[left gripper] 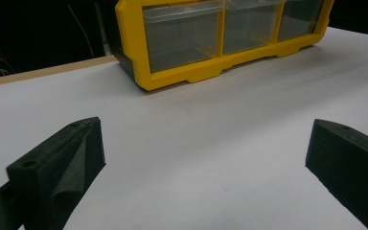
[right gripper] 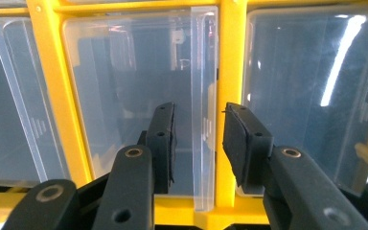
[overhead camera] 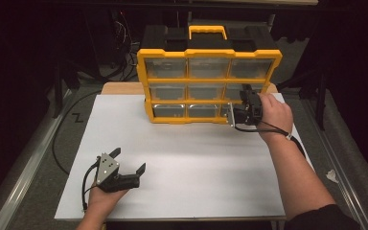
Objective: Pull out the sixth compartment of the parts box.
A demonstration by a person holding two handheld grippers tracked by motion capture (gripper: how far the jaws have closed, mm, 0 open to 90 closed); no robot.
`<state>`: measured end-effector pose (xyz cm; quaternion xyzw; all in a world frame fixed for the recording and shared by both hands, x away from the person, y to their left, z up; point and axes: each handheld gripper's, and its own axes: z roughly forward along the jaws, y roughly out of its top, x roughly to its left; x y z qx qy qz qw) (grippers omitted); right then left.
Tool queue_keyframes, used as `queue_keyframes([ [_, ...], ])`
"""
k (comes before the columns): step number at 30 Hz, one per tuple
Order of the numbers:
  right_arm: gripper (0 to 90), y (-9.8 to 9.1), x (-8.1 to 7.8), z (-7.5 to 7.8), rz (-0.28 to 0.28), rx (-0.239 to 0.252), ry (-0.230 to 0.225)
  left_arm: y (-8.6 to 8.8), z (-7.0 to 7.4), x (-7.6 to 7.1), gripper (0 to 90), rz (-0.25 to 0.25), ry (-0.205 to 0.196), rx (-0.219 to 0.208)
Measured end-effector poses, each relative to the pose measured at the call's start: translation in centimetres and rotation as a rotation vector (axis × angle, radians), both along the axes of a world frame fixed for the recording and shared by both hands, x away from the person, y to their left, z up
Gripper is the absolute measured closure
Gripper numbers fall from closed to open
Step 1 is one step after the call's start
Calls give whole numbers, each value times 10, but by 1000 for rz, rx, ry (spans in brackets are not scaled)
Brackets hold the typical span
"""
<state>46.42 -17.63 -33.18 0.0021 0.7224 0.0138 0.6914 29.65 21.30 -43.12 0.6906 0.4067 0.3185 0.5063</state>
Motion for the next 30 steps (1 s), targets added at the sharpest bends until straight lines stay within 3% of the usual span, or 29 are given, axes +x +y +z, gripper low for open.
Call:
queue_keyframes([
  [18,721,-5,10,-2,-18,-52,-12,0,0,0,7,-1,2,-2],
  [30,777,-3,10,-3,-16,-45,-28,0,0,0,7,-2,1,-3],
])
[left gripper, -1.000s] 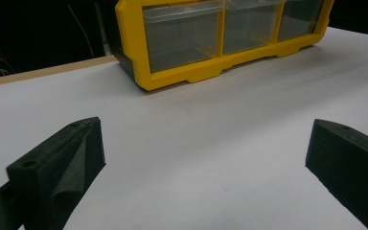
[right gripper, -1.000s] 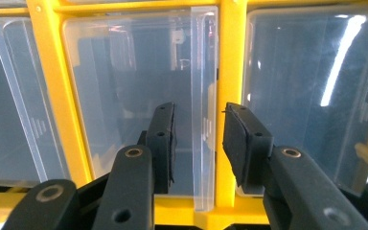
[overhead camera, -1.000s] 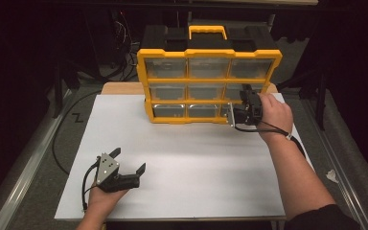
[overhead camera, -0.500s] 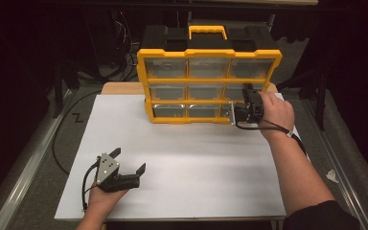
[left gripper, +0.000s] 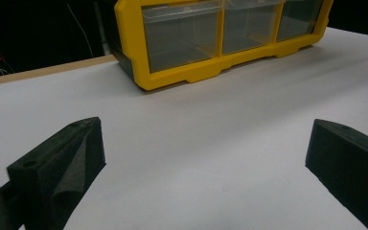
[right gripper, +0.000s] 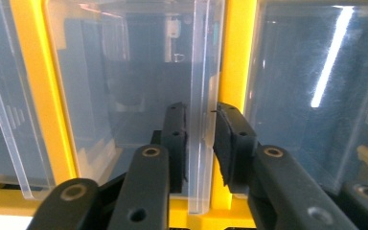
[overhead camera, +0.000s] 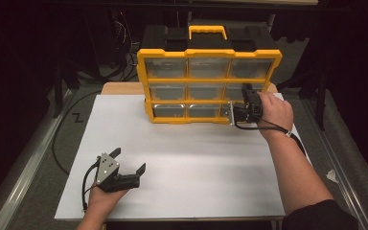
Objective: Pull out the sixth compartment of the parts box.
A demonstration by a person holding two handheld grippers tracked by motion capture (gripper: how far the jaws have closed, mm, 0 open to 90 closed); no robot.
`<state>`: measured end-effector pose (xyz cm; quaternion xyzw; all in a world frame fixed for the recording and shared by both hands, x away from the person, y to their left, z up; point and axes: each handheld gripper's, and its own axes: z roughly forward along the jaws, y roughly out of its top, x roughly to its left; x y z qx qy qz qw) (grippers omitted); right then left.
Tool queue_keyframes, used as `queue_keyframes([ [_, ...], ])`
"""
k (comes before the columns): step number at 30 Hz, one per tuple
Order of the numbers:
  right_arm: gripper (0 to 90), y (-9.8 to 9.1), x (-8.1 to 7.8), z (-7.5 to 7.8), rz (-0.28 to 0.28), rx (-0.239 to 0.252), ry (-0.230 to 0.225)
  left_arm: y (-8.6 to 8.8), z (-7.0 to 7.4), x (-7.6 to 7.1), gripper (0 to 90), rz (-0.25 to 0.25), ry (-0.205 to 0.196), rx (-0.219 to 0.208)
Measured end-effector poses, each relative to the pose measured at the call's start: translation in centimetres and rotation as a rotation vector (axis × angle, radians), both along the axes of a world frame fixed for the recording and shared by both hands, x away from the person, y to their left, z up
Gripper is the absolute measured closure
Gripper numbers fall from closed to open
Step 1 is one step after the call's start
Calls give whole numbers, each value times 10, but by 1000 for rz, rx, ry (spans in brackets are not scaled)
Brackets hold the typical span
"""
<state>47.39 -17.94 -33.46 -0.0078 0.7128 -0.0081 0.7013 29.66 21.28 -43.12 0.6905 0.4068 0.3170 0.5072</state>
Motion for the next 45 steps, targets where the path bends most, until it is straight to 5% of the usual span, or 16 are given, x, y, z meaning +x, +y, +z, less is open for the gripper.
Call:
queue_keyframes([
  [15,802,-2,-8,1,11,-4,-8,2,1,-1,7,6,-4,-11],
  [45,803,-7,-65,0,38,-11,-11,0,2,-1,7,-6,-15,-18],
])
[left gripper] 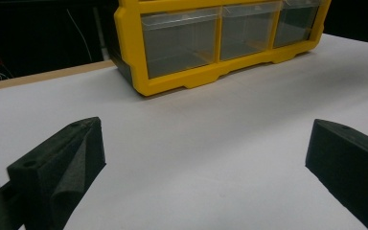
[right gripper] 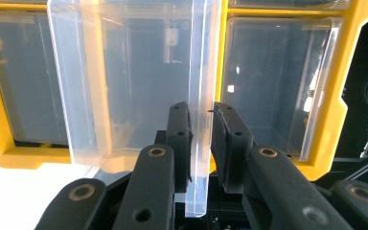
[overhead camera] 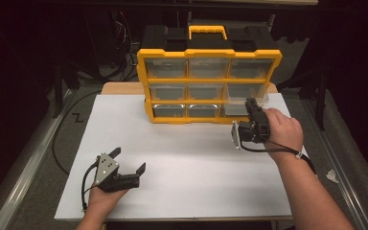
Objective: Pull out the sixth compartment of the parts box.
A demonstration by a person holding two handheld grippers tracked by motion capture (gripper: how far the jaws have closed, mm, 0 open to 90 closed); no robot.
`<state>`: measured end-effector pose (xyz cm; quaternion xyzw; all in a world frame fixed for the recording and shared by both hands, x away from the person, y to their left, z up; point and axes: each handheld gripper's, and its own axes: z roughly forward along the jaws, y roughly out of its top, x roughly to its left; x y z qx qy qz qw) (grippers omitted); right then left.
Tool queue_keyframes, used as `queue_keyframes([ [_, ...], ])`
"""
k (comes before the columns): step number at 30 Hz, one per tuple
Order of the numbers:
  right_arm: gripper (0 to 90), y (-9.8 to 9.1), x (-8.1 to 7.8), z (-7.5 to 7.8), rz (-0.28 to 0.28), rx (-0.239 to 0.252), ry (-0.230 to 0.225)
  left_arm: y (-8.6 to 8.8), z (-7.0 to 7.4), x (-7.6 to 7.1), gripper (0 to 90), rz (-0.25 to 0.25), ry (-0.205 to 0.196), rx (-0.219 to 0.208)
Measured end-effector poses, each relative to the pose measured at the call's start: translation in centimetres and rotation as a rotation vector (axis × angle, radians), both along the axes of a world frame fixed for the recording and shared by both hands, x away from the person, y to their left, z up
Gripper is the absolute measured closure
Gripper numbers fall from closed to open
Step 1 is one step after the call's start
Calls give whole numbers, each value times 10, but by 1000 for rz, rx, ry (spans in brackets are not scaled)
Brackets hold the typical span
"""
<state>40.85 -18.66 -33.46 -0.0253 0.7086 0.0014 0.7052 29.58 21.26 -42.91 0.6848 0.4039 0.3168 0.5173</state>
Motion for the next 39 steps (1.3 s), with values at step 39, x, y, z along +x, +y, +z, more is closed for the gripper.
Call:
queue_keyframes([
  [39,692,-2,-20,-8,21,24,6,-1,-1,1,7,-12,1,0],
])
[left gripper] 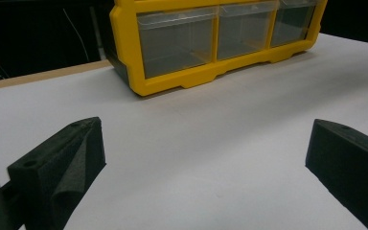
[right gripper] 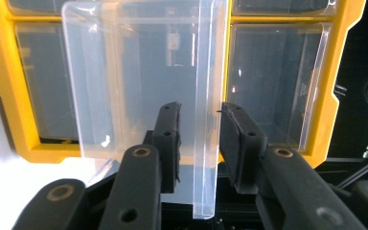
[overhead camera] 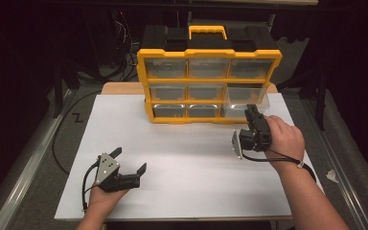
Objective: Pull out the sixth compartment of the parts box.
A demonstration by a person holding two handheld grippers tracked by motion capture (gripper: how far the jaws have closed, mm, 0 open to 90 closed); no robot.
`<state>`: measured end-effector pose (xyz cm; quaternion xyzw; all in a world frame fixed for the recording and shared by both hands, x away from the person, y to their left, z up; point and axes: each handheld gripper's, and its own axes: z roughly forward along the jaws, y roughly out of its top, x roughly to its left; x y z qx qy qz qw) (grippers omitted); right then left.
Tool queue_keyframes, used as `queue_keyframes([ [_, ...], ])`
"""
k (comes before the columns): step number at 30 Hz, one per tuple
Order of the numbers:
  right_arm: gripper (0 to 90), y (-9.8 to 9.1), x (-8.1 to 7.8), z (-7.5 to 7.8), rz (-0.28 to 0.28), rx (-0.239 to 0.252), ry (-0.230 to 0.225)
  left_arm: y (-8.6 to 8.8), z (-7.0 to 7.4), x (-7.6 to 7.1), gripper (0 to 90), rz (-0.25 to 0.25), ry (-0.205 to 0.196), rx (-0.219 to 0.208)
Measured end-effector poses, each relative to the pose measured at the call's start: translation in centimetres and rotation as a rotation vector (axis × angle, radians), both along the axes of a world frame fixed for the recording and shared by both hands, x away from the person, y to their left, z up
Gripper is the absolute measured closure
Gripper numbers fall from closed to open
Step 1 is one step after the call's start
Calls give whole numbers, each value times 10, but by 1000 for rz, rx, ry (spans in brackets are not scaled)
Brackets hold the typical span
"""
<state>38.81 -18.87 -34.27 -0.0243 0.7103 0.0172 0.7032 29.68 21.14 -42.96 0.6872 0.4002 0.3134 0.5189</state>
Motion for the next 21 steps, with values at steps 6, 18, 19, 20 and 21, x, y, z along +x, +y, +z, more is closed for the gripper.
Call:
queue_keyframes([
  [6,633,-2,-8,0,6,19,25,-1,0,1,8,-4,1,2],
  [18,552,-4,-34,-25,27,34,92,-3,-1,0,7,-6,2,10],
  [19,552,-4,-36,-29,31,40,98,-3,-1,0,7,-6,1,11],
  [20,552,-4,-39,-31,31,35,107,-3,-1,0,7,-6,1,11],
  [21,551,-4,-40,-34,38,34,108,-3,-1,0,7,-7,2,12],
])
